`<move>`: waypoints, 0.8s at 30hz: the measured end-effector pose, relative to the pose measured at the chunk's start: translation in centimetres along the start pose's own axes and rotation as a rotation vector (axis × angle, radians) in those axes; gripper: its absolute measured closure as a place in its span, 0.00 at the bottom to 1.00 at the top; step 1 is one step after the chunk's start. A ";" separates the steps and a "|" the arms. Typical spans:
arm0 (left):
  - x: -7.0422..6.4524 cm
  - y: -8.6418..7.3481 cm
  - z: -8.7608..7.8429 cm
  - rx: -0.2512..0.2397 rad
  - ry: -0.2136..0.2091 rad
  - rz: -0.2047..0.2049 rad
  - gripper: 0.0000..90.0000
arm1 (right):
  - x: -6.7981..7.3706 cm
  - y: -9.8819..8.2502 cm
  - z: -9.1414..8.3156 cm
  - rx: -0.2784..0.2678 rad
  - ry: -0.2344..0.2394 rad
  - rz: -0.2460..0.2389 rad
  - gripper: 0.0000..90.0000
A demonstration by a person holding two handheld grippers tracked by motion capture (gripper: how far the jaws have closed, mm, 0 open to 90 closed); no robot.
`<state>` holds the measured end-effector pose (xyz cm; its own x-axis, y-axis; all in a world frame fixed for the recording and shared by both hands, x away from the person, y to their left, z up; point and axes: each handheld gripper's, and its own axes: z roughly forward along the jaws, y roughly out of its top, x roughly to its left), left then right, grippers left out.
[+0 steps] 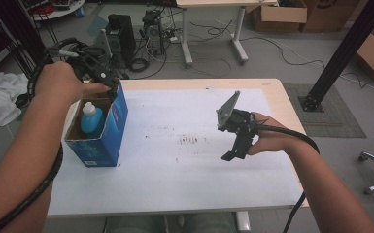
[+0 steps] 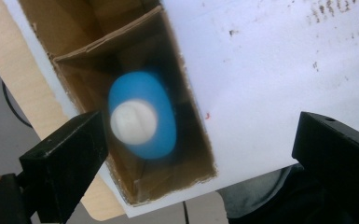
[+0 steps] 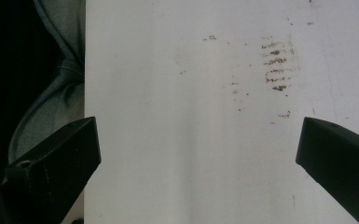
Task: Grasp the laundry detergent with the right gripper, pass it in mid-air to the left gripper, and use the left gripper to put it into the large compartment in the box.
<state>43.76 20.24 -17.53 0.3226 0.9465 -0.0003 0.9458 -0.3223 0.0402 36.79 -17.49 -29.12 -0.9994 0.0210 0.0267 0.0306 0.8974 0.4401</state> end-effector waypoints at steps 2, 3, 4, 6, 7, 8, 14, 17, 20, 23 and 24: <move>-0.1 0.0 -0.1 -0.004 -0.005 0.004 0.04 | 0.0 0.0 0.0 0.003 -0.001 0.001 0.00; -0.4 0.1 -0.2 -0.004 -0.010 0.021 0.04 | 0.0 0.0 -0.1 0.003 -0.002 0.001 0.00; -0.6 0.2 -0.3 -0.007 -0.012 0.025 0.03 | 0.0 0.0 -0.1 0.004 -0.002 0.003 0.00; -0.8 0.3 -0.5 -0.006 -0.018 0.055 0.03 | 0.0 0.0 -0.2 0.004 -0.004 0.005 0.00; -1.0 0.3 -0.6 -0.005 -0.026 0.070 0.03 | 0.0 0.0 -0.3 0.006 -0.003 0.005 0.00; -1.2 0.4 -0.7 -0.005 -0.037 0.084 0.02 | 0.0 0.0 -0.3 0.007 -0.004 0.005 0.00; -3.1 0.6 -1.2 -0.014 -0.083 0.225 0.00 | -0.1 0.0 -0.6 0.012 -0.006 0.008 0.00; -3.9 0.6 -1.2 -0.016 -0.094 0.266 0.00 | -0.2 0.1 -0.7 0.016 -0.007 0.011 0.00; -5.4 0.7 -1.2 0.002 -0.105 0.367 0.00 | -0.3 0.2 -0.8 0.022 -0.007 0.013 0.00; -6.3 0.7 -1.0 0.012 -0.105 0.403 0.00 | -0.3 0.3 -0.9 0.025 -0.007 0.015 0.00; -6.8 0.6 -1.0 0.018 -0.103 0.432 0.00 | -0.3 0.3 -1.0 0.025 -0.008 0.015 0.00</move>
<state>42.12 13.64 -16.55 0.6896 0.7190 -0.0867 0.7236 -0.6890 0.0412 37.14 -17.66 -28.12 -0.9989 0.0382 0.0265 0.0458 0.9078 0.4169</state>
